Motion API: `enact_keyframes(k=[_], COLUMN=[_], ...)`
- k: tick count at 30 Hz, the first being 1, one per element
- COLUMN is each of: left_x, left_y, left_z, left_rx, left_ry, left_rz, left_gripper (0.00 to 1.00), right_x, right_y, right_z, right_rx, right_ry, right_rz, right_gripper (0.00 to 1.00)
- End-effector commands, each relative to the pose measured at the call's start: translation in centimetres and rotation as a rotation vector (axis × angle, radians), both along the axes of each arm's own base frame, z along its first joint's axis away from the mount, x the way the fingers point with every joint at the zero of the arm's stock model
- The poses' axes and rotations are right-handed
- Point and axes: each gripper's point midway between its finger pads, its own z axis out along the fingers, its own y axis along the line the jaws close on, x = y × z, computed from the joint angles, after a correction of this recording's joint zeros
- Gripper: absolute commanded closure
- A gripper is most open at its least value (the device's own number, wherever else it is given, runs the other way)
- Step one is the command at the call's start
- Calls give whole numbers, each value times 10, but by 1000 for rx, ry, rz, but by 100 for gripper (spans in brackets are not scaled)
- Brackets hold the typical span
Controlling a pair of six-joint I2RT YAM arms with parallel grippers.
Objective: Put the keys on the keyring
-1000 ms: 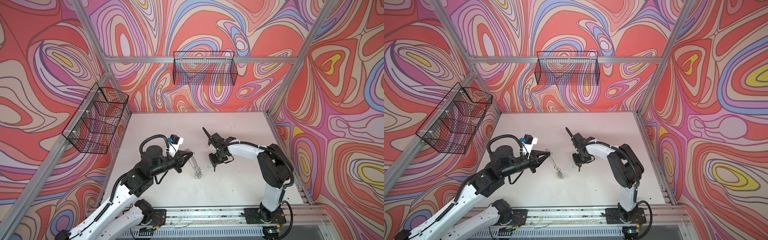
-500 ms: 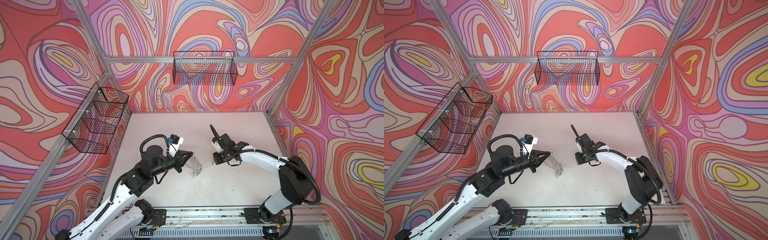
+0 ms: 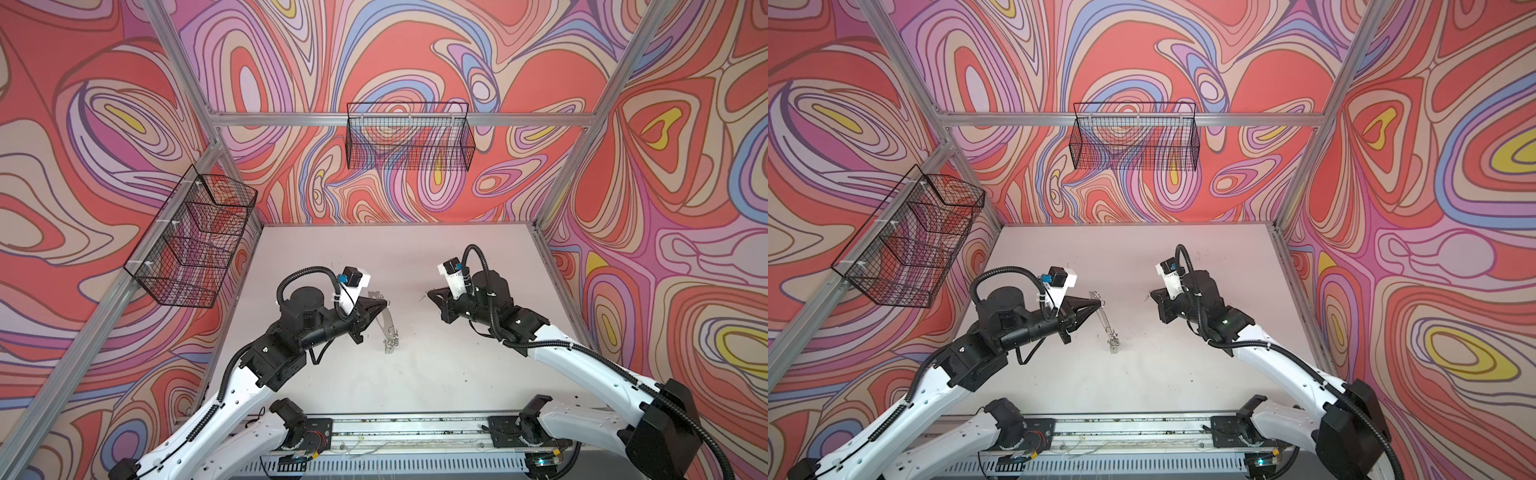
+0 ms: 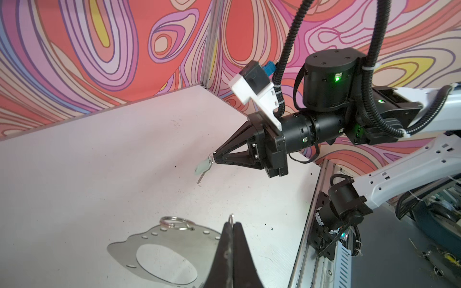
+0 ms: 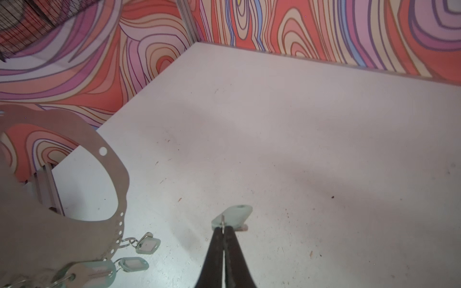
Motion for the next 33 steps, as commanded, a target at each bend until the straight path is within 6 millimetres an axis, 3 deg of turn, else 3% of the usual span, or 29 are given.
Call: enact_keyframes(k=[1, 4, 10, 15, 19, 27, 33], left_x=[-11, -16, -22, -24, -31, -28, -28], left_y=[-5, -6, -10, -12, -16, -16, -16], left_z=[17, 17, 19, 18, 14, 10, 4], left_rx=[33, 61, 91, 133, 133, 153, 166], left_ry=[-155, -224, -354, -393, -406, -437, -436], left_rz=[-92, -131, -193, -233, -284, -284, -285], left_gripper=[100, 100, 100, 100, 100, 100, 100], right_x=[-5, -18, -35, -58, -63, -76, -80], right_y=[5, 11, 20, 23, 24, 43, 54], right_z=[45, 57, 57, 63, 73, 74, 69], right_rx=[73, 66, 9, -58, -112, -275, -327], right_ry=[-173, -224, -279, -455, -543, -673, -644], right_rz=[64, 150, 297, 395, 421, 480, 529], right_gripper=[100, 100, 100, 100, 100, 100, 100])
